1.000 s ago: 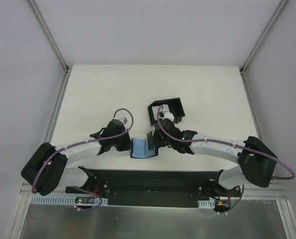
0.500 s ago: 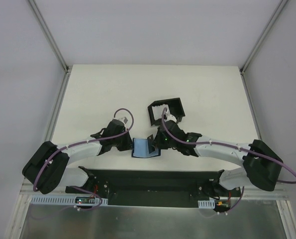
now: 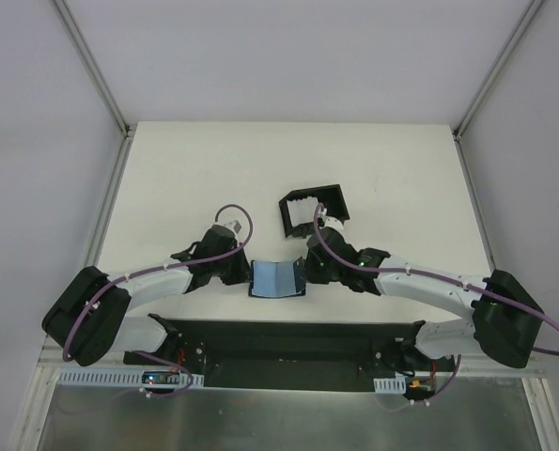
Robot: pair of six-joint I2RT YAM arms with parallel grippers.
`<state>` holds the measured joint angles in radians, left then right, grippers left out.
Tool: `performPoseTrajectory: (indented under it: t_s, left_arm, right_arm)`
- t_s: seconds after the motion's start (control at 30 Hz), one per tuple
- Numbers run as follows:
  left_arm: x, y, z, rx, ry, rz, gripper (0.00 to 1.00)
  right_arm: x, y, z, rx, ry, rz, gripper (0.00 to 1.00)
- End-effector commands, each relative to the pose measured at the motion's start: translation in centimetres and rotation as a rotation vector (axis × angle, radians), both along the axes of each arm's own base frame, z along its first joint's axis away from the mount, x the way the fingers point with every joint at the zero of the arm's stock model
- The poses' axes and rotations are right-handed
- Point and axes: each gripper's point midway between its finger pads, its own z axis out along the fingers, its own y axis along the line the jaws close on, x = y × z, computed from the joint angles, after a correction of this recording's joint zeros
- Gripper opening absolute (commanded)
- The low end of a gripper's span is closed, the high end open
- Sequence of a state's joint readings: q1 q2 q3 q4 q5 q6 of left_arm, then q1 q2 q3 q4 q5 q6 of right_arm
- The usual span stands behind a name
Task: Put the credit cards into the card holder
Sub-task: Turn over the card holder at the center of the board, then insert the credit card into the card holder.
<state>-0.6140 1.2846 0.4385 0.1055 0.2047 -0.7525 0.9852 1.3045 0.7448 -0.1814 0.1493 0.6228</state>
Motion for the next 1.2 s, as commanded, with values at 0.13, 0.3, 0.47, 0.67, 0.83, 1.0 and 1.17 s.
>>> performPoseTrajectory:
  t_s: [0.13,0.3,0.47,0.67,0.83,1.0,1.17]
  left_arm:
    - [-0.8,0.9,-1.0,0.038,0.026,0.001,0.0]
    - [-0.7,0.8,-0.9,0.037,0.022,-0.003,0.0]
    - [-0.8,0.7,-1.0,0.035,0.026,-0.005,0.0]
    - [-0.7,0.5,-0.9,0.034,0.028,-0.016,0.0]
    - [-0.6,0.5,-1.0,0.035,0.031,-0.014,0.0]
    - [-0.7,0.4,-1.2,0.035,0.039,-0.018,0.0]
    - [-0.9,0.5,-1.7,0.039,0.05,-0.019,0.0]
  right_arm:
    - [0.3,-1.2,0.7,-0.063,-0.013,-0.011,0.0]
    - [0.3,-1.7,0.0,-0.105,0.018,-0.029,0.0]
    - [0.3,-1.1,-0.7,-0.093,0.042,-0.023,0.0]
    - [0.3,1.0,-1.6,-0.021,0.071,0.006,0.0]
    - [0.5,1.9,-1.5,0.0,0.063,0.028,0.0]
    - [0.4,2.9,-1.8,0.02,0.083,0.045,0.0]
    - [1.3,5.0,-1.6,0.098,0.048,0.081,0.0]
